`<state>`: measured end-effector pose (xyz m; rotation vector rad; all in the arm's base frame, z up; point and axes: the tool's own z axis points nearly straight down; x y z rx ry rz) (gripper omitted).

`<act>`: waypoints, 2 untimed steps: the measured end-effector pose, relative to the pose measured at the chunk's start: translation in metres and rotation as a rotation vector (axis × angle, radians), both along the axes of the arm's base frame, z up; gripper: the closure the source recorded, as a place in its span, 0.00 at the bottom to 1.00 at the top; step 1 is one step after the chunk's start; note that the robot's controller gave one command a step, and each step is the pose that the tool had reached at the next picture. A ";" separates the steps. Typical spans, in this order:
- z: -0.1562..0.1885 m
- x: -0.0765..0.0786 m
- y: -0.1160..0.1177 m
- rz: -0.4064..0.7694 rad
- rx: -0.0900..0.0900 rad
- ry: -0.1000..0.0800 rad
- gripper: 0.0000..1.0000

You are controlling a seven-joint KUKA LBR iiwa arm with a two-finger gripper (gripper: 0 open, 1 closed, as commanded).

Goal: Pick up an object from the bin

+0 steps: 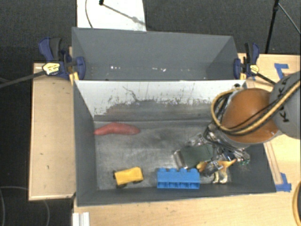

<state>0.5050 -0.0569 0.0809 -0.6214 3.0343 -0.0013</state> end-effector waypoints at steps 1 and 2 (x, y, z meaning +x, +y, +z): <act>-0.007 -0.019 -0.047 -0.113 0.007 0.024 1.00; -0.007 -0.019 -0.047 -0.114 0.007 0.024 1.00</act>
Offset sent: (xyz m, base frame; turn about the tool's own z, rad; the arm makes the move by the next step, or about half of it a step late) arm 0.0000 0.0000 0.0000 0.0000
